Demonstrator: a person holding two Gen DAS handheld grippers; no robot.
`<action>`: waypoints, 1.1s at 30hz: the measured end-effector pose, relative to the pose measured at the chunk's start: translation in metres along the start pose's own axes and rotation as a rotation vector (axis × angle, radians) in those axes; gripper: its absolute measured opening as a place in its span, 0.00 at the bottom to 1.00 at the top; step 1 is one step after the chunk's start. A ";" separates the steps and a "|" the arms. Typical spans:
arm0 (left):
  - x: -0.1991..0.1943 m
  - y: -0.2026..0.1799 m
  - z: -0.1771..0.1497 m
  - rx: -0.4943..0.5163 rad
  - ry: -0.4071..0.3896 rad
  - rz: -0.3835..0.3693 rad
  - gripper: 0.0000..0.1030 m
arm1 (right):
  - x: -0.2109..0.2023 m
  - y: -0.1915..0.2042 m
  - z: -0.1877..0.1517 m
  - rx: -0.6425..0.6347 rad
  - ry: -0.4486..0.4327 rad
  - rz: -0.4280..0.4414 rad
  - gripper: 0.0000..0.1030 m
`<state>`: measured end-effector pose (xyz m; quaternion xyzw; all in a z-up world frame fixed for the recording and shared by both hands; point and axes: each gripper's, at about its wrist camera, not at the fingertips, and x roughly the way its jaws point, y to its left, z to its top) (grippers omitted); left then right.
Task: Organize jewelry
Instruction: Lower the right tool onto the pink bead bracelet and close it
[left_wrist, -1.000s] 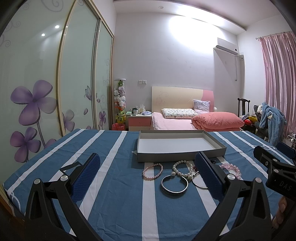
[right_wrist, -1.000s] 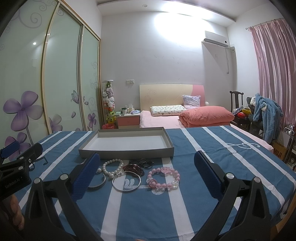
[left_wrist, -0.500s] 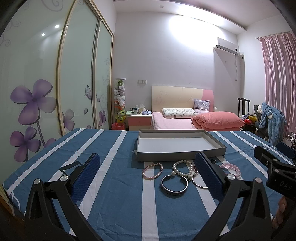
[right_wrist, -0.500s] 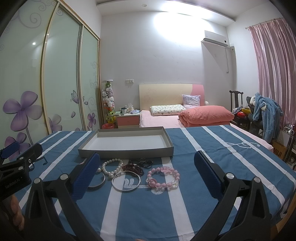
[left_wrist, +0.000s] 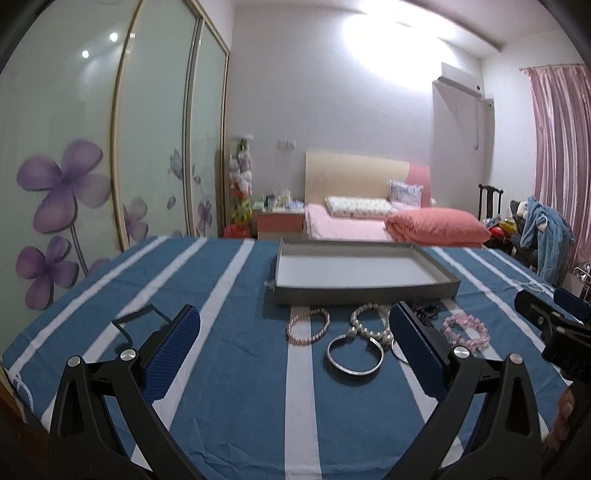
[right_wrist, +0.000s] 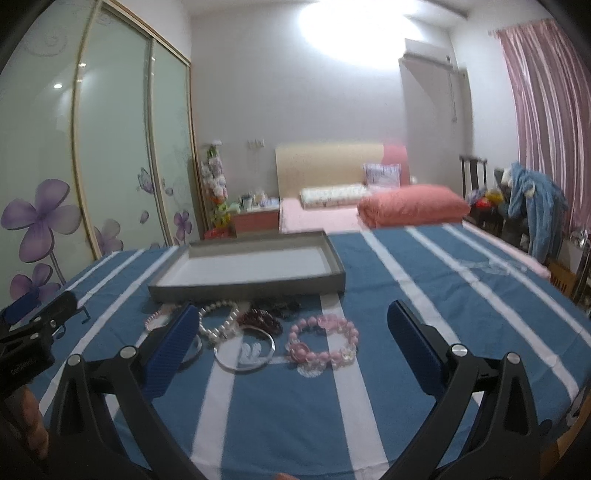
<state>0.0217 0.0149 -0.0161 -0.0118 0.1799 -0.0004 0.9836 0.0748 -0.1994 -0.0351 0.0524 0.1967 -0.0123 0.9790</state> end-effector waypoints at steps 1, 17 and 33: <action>0.004 0.002 0.002 -0.003 0.021 -0.002 0.98 | 0.006 -0.005 0.000 0.011 0.022 -0.007 0.96; 0.078 -0.016 -0.009 0.085 0.332 -0.090 0.98 | 0.134 -0.048 -0.010 0.025 0.454 -0.097 0.40; 0.129 -0.042 -0.020 0.170 0.530 -0.116 0.88 | 0.145 -0.035 -0.017 -0.025 0.485 -0.104 0.15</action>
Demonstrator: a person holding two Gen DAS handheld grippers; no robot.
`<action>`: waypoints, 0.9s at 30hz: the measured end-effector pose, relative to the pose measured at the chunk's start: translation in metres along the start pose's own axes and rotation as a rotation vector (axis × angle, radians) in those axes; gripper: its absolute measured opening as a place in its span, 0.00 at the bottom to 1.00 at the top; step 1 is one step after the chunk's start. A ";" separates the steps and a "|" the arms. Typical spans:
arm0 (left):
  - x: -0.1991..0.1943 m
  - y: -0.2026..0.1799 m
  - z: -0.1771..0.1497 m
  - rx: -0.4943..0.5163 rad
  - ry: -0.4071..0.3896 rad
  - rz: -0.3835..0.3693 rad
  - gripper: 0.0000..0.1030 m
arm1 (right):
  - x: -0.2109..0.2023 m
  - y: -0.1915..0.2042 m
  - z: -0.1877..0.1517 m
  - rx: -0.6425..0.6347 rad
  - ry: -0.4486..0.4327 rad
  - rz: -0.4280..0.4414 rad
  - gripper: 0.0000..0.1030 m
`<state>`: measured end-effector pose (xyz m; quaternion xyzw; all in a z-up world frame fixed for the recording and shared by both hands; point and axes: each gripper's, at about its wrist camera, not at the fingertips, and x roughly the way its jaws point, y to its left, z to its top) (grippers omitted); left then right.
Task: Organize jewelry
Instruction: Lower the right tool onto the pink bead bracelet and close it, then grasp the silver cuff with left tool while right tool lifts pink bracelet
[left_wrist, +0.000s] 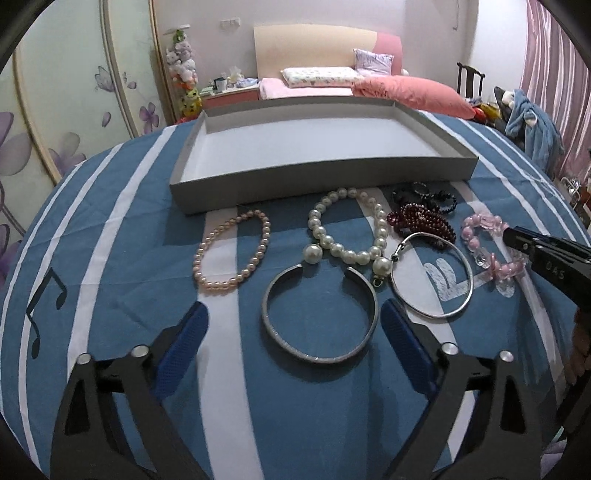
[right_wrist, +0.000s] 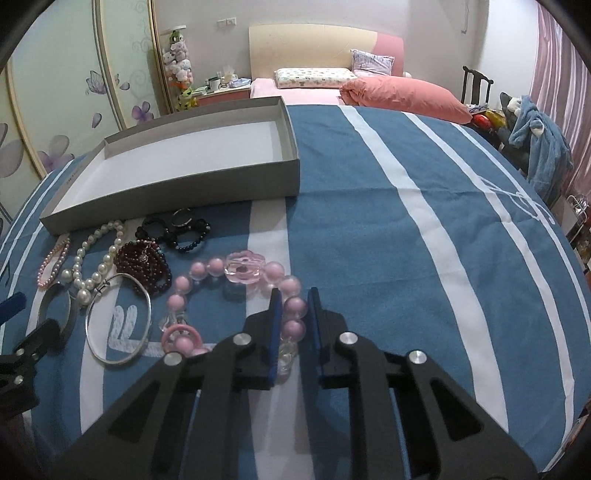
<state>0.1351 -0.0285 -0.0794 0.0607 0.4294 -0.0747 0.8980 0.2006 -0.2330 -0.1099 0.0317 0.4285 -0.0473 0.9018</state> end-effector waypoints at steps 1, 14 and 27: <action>0.002 -0.001 0.000 0.002 0.005 -0.004 0.88 | 0.002 -0.003 0.002 0.003 0.000 0.004 0.15; 0.009 -0.003 0.002 0.013 0.018 -0.027 0.71 | 0.001 -0.012 0.006 0.016 0.002 0.020 0.15; 0.005 0.001 0.004 -0.007 0.003 -0.056 0.66 | -0.001 -0.017 0.008 0.041 -0.012 0.068 0.13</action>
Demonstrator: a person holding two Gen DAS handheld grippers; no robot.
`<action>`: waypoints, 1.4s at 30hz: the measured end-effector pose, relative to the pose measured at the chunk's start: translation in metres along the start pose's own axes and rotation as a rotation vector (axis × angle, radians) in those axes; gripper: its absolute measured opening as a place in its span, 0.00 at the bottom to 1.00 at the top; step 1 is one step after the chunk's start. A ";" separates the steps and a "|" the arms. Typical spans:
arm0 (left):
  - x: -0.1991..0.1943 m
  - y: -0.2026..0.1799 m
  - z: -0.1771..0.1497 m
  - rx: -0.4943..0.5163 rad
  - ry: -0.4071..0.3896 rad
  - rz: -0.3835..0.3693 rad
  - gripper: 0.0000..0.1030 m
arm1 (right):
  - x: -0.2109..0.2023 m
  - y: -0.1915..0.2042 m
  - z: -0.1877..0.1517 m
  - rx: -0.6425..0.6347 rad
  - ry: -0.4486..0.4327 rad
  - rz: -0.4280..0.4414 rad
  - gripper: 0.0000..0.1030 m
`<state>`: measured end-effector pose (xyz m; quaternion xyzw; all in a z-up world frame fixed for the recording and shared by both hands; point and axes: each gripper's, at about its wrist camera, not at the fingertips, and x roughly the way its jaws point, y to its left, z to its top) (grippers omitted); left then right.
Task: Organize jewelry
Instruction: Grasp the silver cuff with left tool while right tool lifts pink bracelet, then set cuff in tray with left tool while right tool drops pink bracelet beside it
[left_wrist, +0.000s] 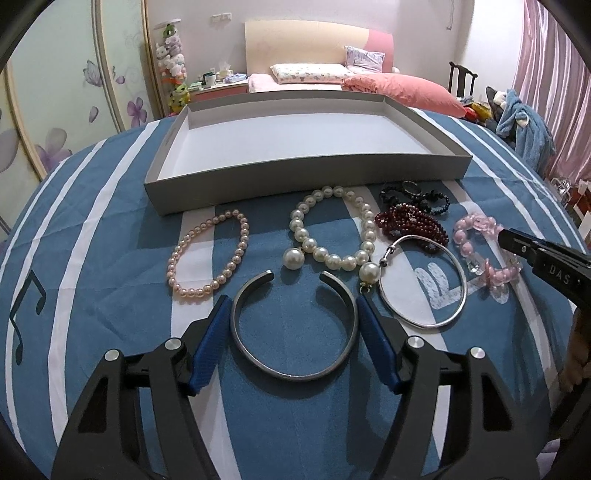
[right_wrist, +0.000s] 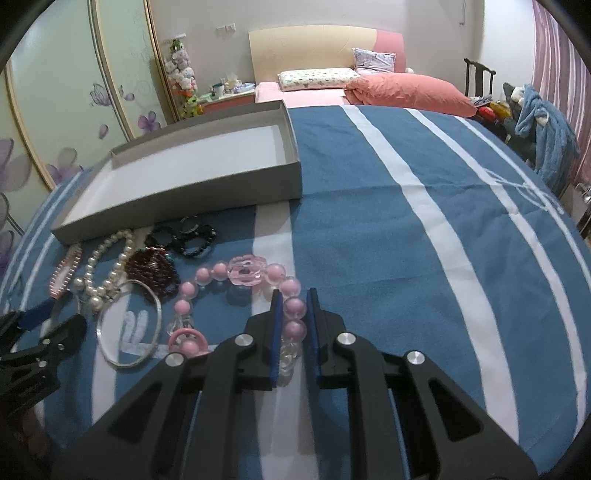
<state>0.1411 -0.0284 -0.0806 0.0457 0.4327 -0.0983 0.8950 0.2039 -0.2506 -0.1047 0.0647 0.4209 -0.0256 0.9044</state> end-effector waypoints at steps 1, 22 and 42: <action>0.000 0.001 -0.001 -0.003 -0.002 -0.001 0.66 | -0.003 0.000 0.000 0.002 -0.010 0.007 0.13; -0.057 0.004 -0.003 -0.001 -0.323 0.103 0.66 | -0.091 0.038 0.006 -0.028 -0.294 0.221 0.13; -0.056 0.005 0.070 0.012 -0.470 0.227 0.66 | -0.099 0.077 0.071 -0.075 -0.476 0.210 0.13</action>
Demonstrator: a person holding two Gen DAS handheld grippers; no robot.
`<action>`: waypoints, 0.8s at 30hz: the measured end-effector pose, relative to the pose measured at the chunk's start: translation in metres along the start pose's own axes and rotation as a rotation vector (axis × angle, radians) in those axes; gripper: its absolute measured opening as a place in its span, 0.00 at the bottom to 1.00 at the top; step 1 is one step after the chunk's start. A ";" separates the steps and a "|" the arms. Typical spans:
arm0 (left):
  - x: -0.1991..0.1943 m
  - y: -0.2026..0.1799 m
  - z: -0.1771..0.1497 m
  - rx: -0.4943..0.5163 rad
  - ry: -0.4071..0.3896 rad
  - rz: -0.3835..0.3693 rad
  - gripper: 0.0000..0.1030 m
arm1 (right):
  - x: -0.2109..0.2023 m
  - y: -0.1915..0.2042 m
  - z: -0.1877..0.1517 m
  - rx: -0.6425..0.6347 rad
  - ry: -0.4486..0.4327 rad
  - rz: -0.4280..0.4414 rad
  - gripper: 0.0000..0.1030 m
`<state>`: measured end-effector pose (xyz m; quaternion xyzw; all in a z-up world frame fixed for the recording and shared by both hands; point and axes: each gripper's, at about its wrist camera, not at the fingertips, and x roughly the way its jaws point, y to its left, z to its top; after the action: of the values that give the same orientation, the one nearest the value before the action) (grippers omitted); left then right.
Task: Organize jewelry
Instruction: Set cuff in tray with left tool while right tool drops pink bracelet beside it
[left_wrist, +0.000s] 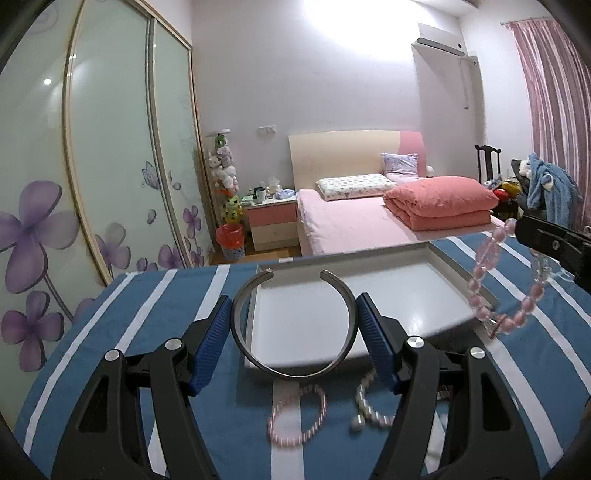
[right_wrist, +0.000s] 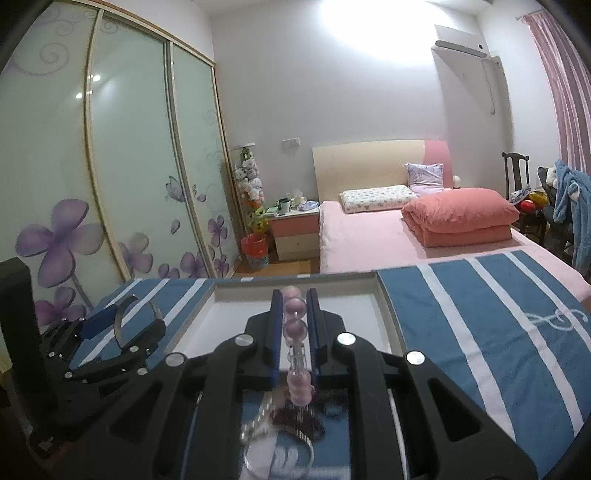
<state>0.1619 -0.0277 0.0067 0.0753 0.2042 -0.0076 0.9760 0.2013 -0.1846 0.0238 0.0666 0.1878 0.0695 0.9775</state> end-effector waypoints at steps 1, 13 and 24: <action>0.009 -0.001 0.004 -0.003 0.001 0.006 0.66 | 0.007 -0.001 0.005 0.005 -0.002 -0.005 0.13; 0.099 -0.005 0.010 -0.045 0.154 -0.022 0.66 | 0.110 -0.023 0.023 0.076 0.102 -0.006 0.13; 0.149 -0.013 0.004 -0.032 0.289 -0.050 0.66 | 0.192 -0.040 -0.004 0.160 0.300 -0.011 0.13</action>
<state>0.2992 -0.0386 -0.0513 0.0548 0.3444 -0.0176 0.9370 0.3808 -0.1923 -0.0547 0.1321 0.3371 0.0581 0.9303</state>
